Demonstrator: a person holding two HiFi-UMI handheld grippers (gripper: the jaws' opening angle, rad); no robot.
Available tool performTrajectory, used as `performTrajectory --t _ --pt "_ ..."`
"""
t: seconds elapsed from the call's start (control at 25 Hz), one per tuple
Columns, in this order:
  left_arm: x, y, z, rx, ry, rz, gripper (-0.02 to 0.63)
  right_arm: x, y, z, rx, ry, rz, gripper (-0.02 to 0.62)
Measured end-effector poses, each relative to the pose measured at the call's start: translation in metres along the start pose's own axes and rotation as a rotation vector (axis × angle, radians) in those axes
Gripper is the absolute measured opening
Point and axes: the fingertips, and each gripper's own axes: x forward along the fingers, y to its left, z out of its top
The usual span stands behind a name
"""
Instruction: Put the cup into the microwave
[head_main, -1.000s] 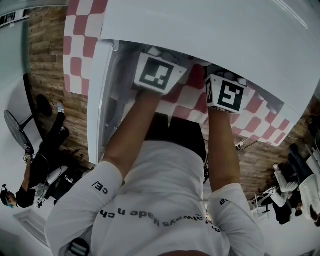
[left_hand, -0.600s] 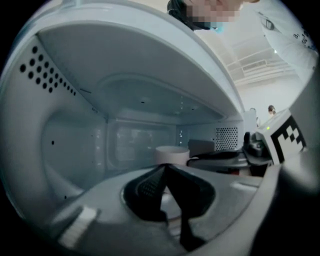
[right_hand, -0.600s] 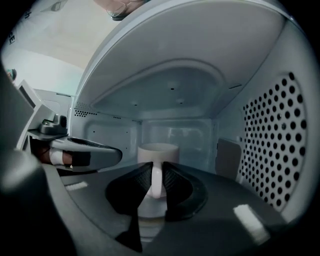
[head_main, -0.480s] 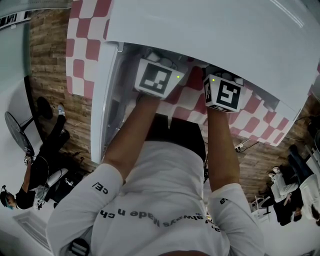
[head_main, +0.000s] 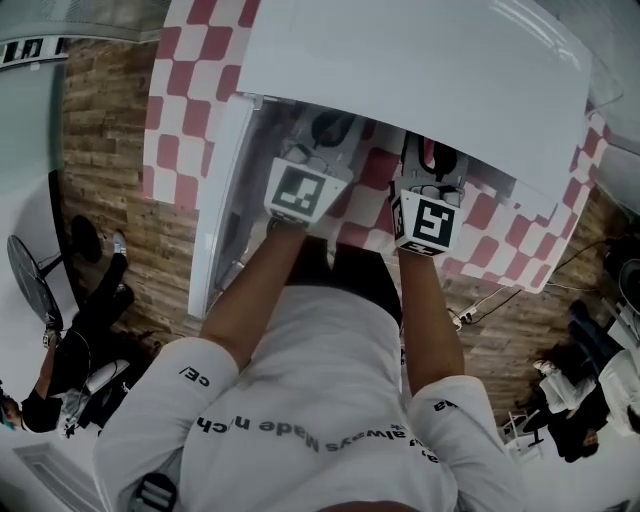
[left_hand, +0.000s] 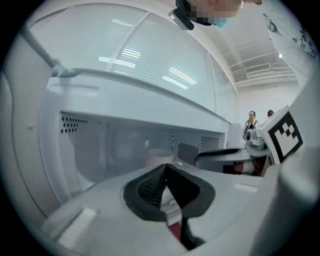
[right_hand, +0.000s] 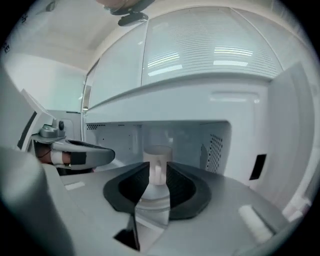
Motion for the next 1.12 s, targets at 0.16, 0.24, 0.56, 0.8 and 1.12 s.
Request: performTrajectory --t 0.16,0.24,0.56,0.8,1.12 --pt "-0.021 -0.020 0.016 -0.012 0.018 -0.035 0.003 -0.030 0.001 0.021 0.007 0.006 0.027 0.090" --pt "-0.033 -0.029 0.027 -0.020 0.011 -0.047 0.003 -0.045 0.003 0.032 0.006 0.010 0.049 0.085" --pt "-0.077 -0.064 0.094 -0.042 -0.042 -0.102 0.005 -0.111 0.016 0.090 -0.003 0.000 0.120 0.069" --pt "-0.110 -0.087 0.144 -0.026 -0.093 -0.142 0.005 -0.154 0.033 0.140 0.011 -0.036 0.189 0.063" --pt "-0.142 -0.105 0.184 -0.013 -0.085 -0.176 0.005 -0.199 0.060 0.192 0.008 -0.074 0.267 0.061"
